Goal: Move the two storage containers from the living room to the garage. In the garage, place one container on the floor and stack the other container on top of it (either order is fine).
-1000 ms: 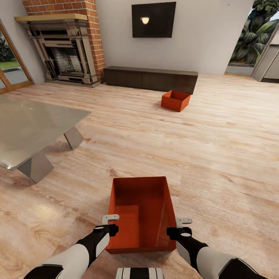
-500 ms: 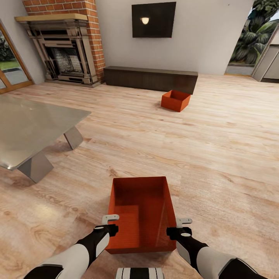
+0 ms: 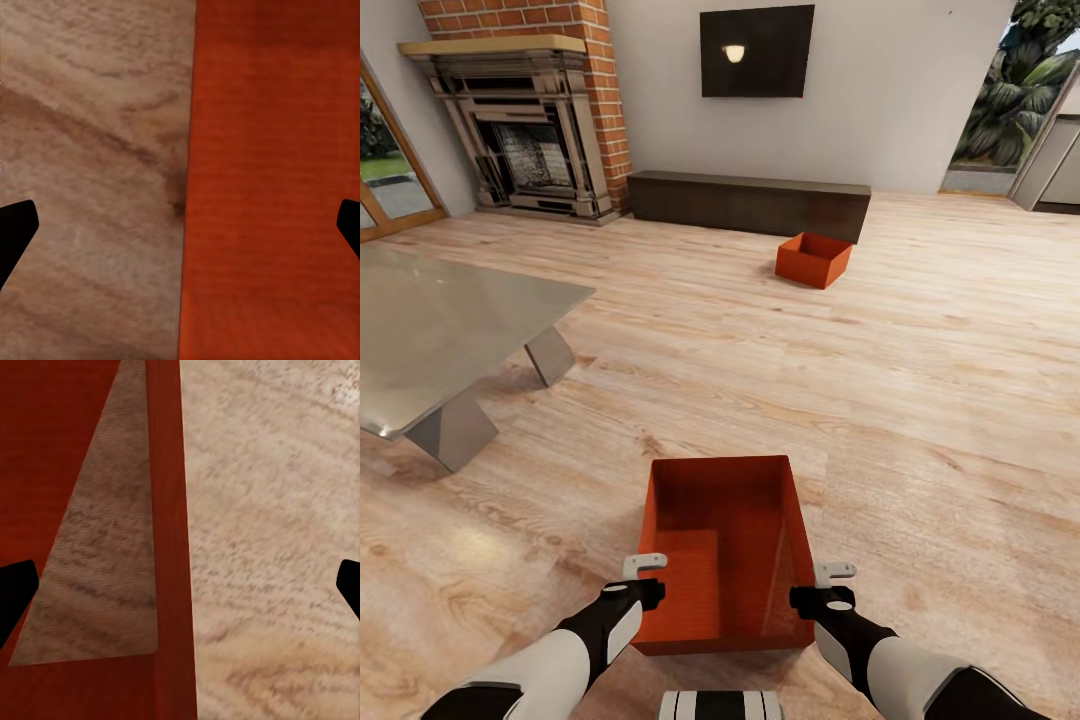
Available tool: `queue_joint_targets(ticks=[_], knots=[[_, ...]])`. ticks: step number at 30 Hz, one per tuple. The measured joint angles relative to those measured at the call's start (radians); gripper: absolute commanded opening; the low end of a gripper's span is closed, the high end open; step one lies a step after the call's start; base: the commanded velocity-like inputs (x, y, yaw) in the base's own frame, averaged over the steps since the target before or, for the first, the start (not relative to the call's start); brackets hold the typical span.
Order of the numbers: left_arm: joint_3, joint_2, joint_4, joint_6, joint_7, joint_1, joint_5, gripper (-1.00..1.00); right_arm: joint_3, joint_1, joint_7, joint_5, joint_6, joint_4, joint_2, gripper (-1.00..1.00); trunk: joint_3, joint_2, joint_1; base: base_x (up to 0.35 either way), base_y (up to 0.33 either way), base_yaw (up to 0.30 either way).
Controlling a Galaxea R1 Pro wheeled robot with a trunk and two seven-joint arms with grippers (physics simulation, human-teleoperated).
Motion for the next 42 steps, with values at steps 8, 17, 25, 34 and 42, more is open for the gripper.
queue_joint_targets(ticks=[8,17,25,34,42], knots=[[0.000,0.000,0.000,0.001,0.000,0.000,0.000,1.00,0.000,0.000,0.000,0.000,0.000,0.000,0.000,1.00,0.000,0.000,0.000,0.000,0.000,0.000],[-0.008,-0.002,0.001,0.006,-0.006,0.000,0.059,-1.00,0.007,0.000,0.004,0.001,0.002,-0.004,0.000,-1.00,0.000,0.000,0.000,0.000,0.000,0.000],[-0.007,-0.001,0.001,0.002,-0.006,0.000,0.065,-1.00,0.003,0.000,0.003,-0.001,0.001,-0.007,0.000,-1.00,0.000,0.000,0.000,0.000,0.000,0.000],[-0.008,-0.001,0.002,0.001,-0.006,0.000,0.065,-1.00,0.005,0.000,0.004,0.000,0.001,-0.007,0.000,-1.00,0.000,0.000,0.000,0.000,0.000,0.000],[0.016,0.000,-0.001,0.006,-0.015,0.000,0.033,-1.00,0.009,0.000,0.004,-0.003,0.002,-0.006,0.001,-1.00,0.016,0.028,-0.016,0.000,0.000,0.000]])
